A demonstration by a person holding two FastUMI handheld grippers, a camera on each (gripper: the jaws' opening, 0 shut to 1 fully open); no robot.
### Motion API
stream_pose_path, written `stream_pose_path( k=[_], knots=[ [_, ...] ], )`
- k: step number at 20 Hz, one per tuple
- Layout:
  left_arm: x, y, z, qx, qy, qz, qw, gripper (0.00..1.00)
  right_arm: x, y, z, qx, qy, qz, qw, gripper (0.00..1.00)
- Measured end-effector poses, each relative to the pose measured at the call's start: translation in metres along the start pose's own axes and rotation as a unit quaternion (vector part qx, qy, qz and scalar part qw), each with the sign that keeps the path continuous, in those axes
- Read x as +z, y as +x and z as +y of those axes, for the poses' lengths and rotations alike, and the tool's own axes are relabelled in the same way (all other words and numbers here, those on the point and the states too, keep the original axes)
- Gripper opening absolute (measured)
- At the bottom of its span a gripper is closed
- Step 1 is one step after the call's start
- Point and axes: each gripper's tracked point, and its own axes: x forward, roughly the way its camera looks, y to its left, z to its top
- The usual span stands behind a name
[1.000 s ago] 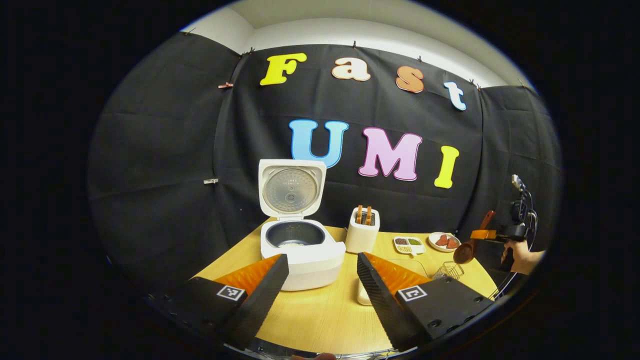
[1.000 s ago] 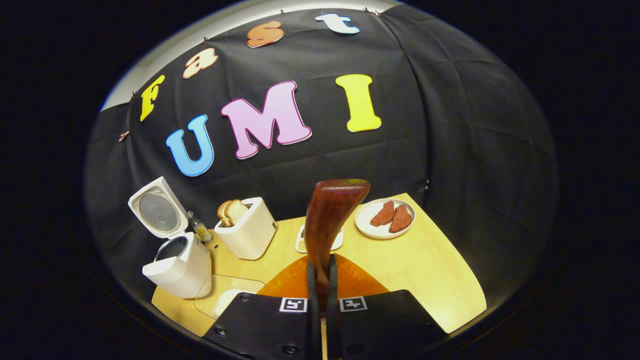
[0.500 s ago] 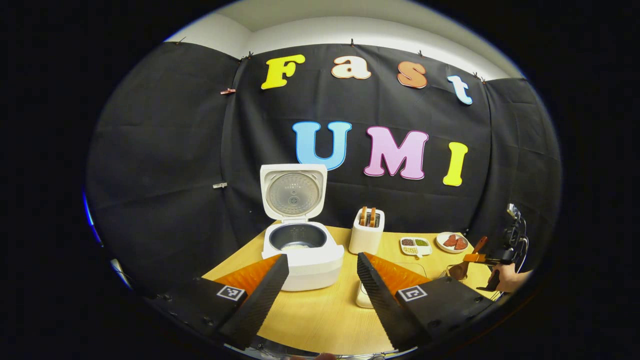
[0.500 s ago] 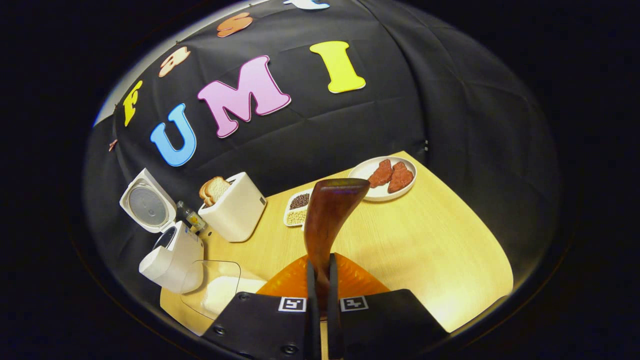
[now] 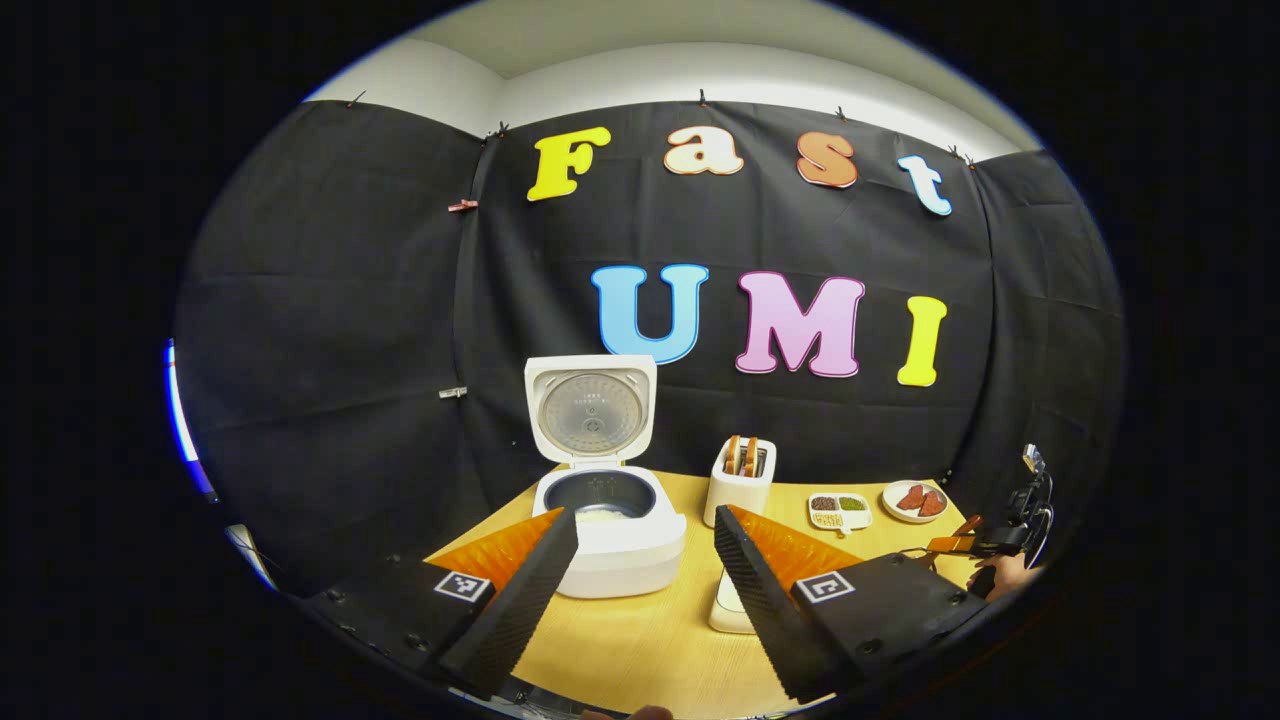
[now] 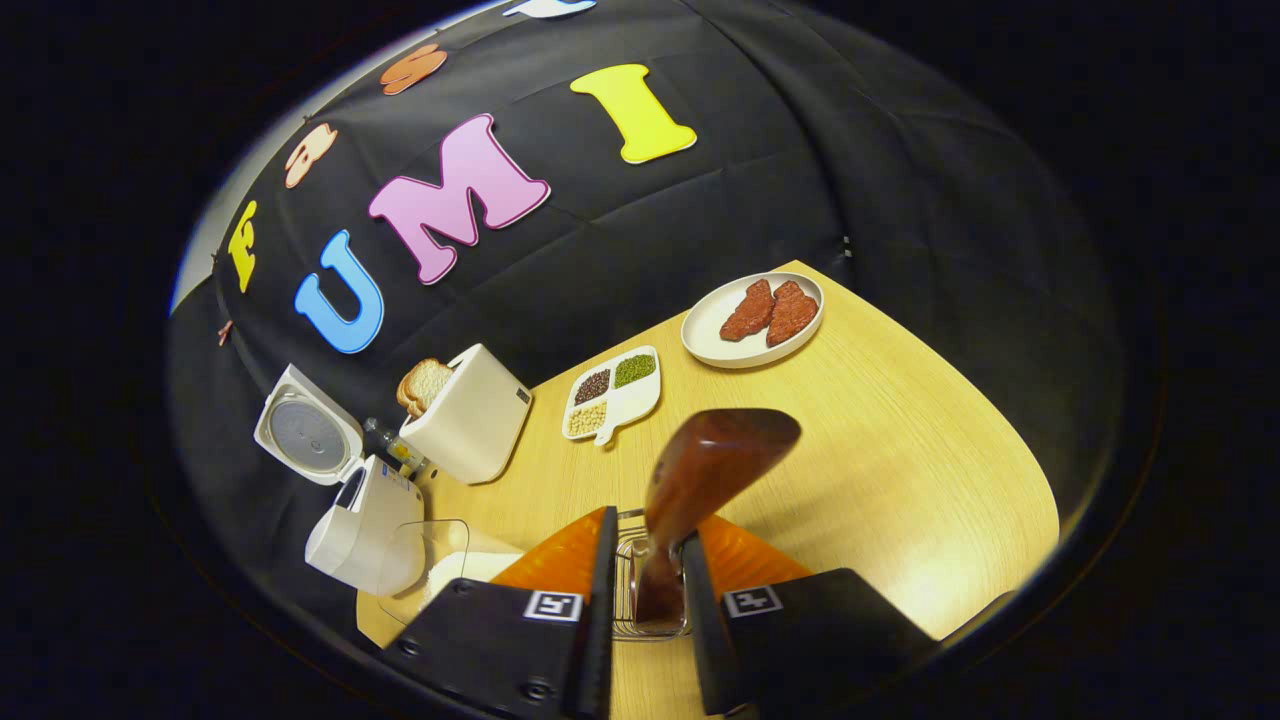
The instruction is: Close the left gripper, press the button to open the rice cooker; take a wooden spoon from the chopstick holder with the right hand, scoop a spoonful of rice and pour it into the rice cooker, then put the wooden spoon back into the chopstick holder.
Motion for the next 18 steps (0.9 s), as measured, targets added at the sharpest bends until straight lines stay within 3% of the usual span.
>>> stream_pose_path(
  k=[1,4,11,15,18],
  knots=[
    [0.004,0.004,-0.001,-0.006,-0.003,-0.004,1.0,0.95,-0.002,-0.004,-0.001,0.003,0.006,0.007,1.0,0.37],
    [0.024,0.025,-0.004,-0.028,-0.008,-0.024,0.999,0.95,0.001,-0.026,-0.009,-0.01,0.005,-0.003,1.0,1.0],
    [0.108,0.109,0.017,-0.075,-0.008,-0.099,0.992,0.95,0.029,-0.118,-0.002,-0.056,-0.042,-0.078,0.995,0.98],
    [0.16,0.193,0.044,-0.073,-0.006,-0.139,0.988,0.97,0.056,-0.176,0.025,-0.072,-0.067,-0.128,0.987,0.98],
    [0.174,0.271,0.074,-0.05,0.003,-0.141,0.989,0.95,0.072,-0.216,0.047,-0.085,-0.084,-0.163,0.979,0.98]
  ],
)
